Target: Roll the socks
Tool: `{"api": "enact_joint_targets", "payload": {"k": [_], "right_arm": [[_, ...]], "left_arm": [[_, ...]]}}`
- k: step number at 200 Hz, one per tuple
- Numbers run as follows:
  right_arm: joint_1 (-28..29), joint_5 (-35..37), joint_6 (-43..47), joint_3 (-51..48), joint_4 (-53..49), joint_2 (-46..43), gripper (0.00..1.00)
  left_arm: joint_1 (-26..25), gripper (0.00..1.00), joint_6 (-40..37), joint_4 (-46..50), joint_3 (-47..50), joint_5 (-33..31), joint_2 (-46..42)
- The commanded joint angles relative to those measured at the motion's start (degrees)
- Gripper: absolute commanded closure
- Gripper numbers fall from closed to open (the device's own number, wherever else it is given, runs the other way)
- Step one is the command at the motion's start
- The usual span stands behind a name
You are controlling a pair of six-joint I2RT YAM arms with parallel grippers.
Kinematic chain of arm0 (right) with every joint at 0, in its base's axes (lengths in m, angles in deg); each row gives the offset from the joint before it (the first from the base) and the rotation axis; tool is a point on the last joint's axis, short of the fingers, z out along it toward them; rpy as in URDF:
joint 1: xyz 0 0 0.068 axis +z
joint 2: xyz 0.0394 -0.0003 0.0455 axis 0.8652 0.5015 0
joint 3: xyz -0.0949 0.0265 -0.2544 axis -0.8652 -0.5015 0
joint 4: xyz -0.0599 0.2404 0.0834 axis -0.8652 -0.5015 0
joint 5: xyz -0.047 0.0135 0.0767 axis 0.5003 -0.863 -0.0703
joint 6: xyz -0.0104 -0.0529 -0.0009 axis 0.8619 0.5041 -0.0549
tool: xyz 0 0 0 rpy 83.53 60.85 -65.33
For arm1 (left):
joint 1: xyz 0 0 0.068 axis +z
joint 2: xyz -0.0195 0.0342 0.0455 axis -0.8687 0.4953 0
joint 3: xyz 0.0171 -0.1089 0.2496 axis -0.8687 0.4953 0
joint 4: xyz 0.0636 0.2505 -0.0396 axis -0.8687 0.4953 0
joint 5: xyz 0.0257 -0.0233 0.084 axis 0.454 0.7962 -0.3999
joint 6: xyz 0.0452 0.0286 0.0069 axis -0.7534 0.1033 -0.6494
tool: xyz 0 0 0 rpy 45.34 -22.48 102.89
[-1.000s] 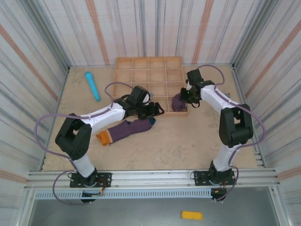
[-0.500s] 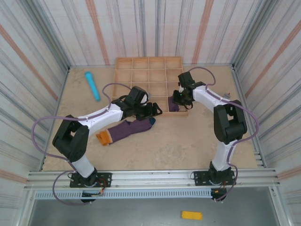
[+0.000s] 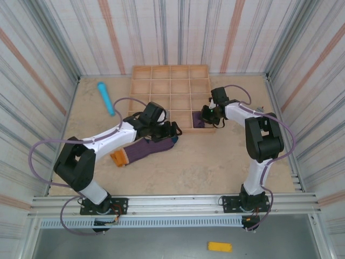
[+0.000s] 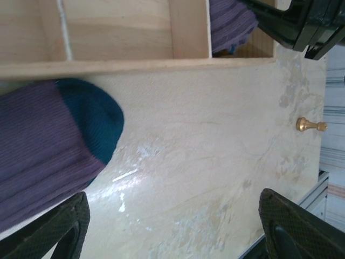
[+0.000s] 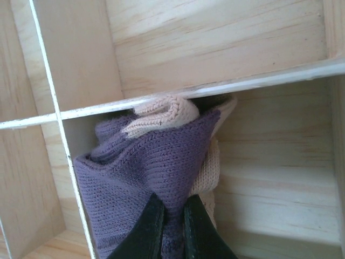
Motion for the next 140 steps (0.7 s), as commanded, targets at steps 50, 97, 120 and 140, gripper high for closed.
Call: {"api": "enact_joint_targets", "payload": {"k": [50, 97, 120, 140], "right_arm": [[-0.10, -5.02, -0.40, -2.05, 2.01, 0.26, 0.56], [-0.02, -3.55, 3.24, 1.86, -3.92, -3.54, 0.38], [-0.27, -3.26, 4.10, 2.59, -5.97, -4.81, 0.28], [-0.35, -2.90, 4.83, 2.35, -6.80, -5.70, 0.24]], "left_arm": [[2.55, 0.11, -5.40, 15.74, 1.18, -6.69, -7.31], [6.48, 0.02, -7.10, 23.05, 1.53, -8.84, -9.92], [10.50, 0.02, -8.57, 25.67, 2.62, -7.84, -11.79], [13.36, 0.02, -9.56, 27.35, 3.44, -7.76, -13.83]]}}
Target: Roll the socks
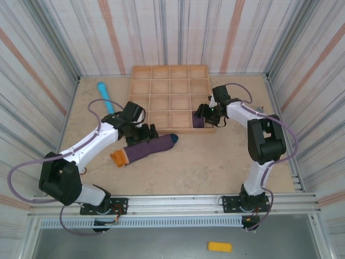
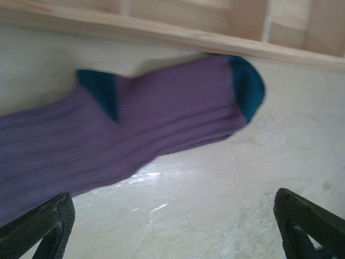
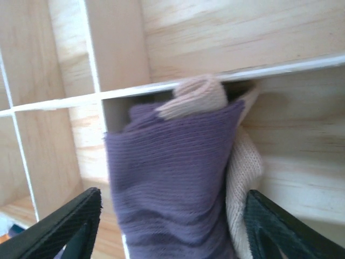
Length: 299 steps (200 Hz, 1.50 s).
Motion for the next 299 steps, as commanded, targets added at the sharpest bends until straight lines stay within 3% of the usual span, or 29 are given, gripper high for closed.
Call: {"api": "enact_joint_targets", "payload": {"k": [1, 43, 60, 91, 122, 148, 164, 198, 299], "right_arm": [[0.14, 0.13, 2.55, 1.33, -3.98, -3.04, 0.24], [1.29, 4.77, 4.43, 2.02, -8.15, -5.76, 0.11], [2.80, 5.66, 5.26, 2.05, -9.74, -7.98, 0.10], [7.17, 6.29, 4.12, -1.11, -9.88, -12.52, 0.19], [12.28, 2.17, 0.56, -7.46, -3.70, -16.16, 0.27], [17.79, 2.25, -1.13, -9.25, 0.01, -14.44, 0.29], [19.88, 1.52, -3.35, -11.21, 5.49, -12.92, 0.35], [21.55, 2.12, -6.16, -11.86, 11.78, -7.92, 0.45], [23.34, 1.42, -11.80, -10.11, 14.71, 1.99, 0.52]], "left_arm": [[2.82, 0.02, -2.99, 5.50, 1.25, -0.67, -3.55], [6.64, 0.03, -3.73, 8.94, 2.10, -1.45, -5.82], [8.29, 0.04, -3.84, 10.08, 2.45, -1.51, -5.76], [11.33, 0.05, -5.02, 11.12, 2.94, -1.55, -4.70], [13.37, 0.05, -6.03, 11.41, 3.45, -2.03, -2.25], [13.49, 0.05, -6.45, 10.75, 4.02, -2.67, 0.24], [13.53, 0.05, -6.19, 9.86, 4.79, -3.14, 1.49], [13.50, 0.05, -5.31, 8.58, 6.17, -4.60, 3.01], [10.30, 0.02, -4.62, 2.07, 11.17, -4.56, 8.24]]}}
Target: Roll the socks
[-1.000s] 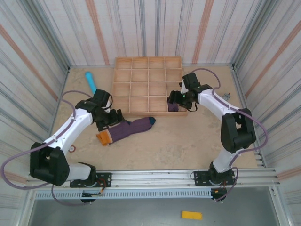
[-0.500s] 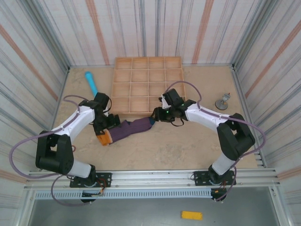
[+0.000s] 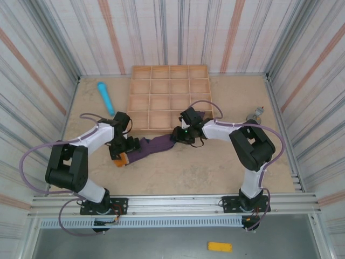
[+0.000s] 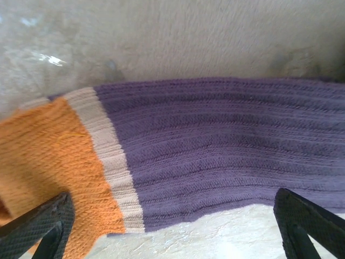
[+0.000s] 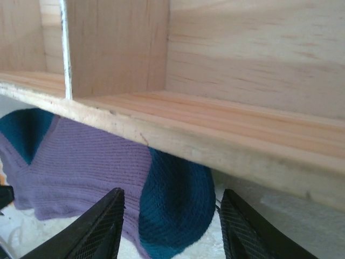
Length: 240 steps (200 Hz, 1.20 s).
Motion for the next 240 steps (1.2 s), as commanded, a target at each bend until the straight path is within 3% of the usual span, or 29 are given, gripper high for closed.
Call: {"api": "enact_joint_targets", "payload": {"k": [1, 27, 83, 116, 172, 240], "right_arm": [[1.06, -0.49, -2.62, 0.93, 1.02, 1.74, 0.53], [1.54, -0.44, -2.78, 1.03, 1.00, 2.29, 0.61], [1.04, 0.43, -1.83, -0.59, 0.77, 1.03, 1.00], [-0.95, -0.19, 0.76, -4.33, -2.19, -3.29, 1.00], [-8.72, 0.33, 4.26, -16.96, -8.91, -19.30, 1.00], [-22.40, -0.46, 11.94, -19.38, -14.79, -25.60, 1.00]], "left_arm": [[-0.75, 0.02, 0.26, -2.10, 1.91, -0.42, 0.78], [-1.02, 0.02, 1.09, -3.37, 3.89, 1.06, 1.05], [-5.50, 0.03, 4.57, -5.35, 8.24, 3.62, -0.58], [-10.49, 0.03, 9.24, -6.04, 9.40, 6.21, -3.00], [-23.24, 0.03, 21.10, -11.30, 8.96, 8.49, -3.30], [-34.36, 0.03, 28.72, -17.57, -4.03, 9.85, 8.60]]}}
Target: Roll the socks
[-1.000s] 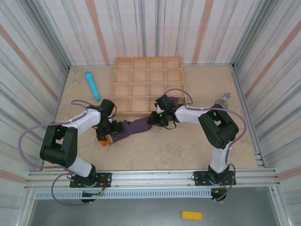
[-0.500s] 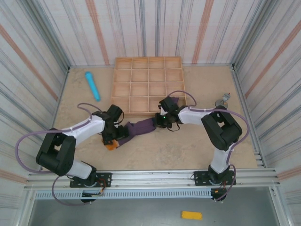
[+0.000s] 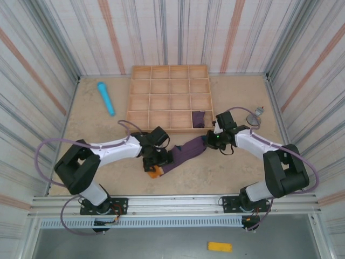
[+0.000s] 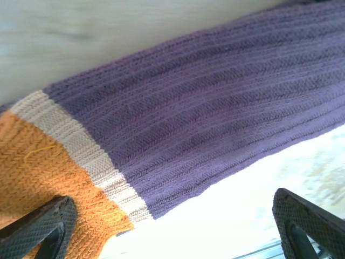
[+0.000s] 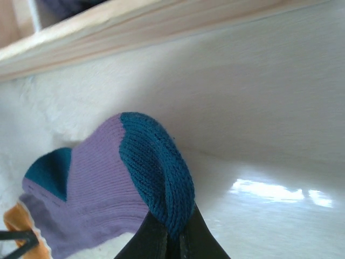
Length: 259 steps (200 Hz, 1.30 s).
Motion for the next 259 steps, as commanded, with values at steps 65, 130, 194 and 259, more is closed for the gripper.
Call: {"api": "enact_joint_targets", "payload": {"k": [65, 130, 194, 259], "right_arm": [[-6.20, -0.84, 7.47, 2.14, -4.45, -0.46, 0.56], [1.85, 7.07, 10.61, 5.69, -12.03, -9.42, 0.01], [28.24, 23.18, 10.88, 2.89, -5.66, -15.55, 0.00], [46.05, 29.85, 13.86, 2.40, 5.56, -5.92, 0.30]], "left_arm": [[-0.42, 0.02, -1.35, -1.35, -5.87, 1.12, 0.29], [6.43, 0.01, -12.41, 6.12, -6.76, 1.27, -6.31], [16.28, 0.02, -16.36, 8.00, -1.25, 2.49, -12.79], [21.54, 0.02, -15.34, 11.93, 0.51, 1.51, -15.24]]}}
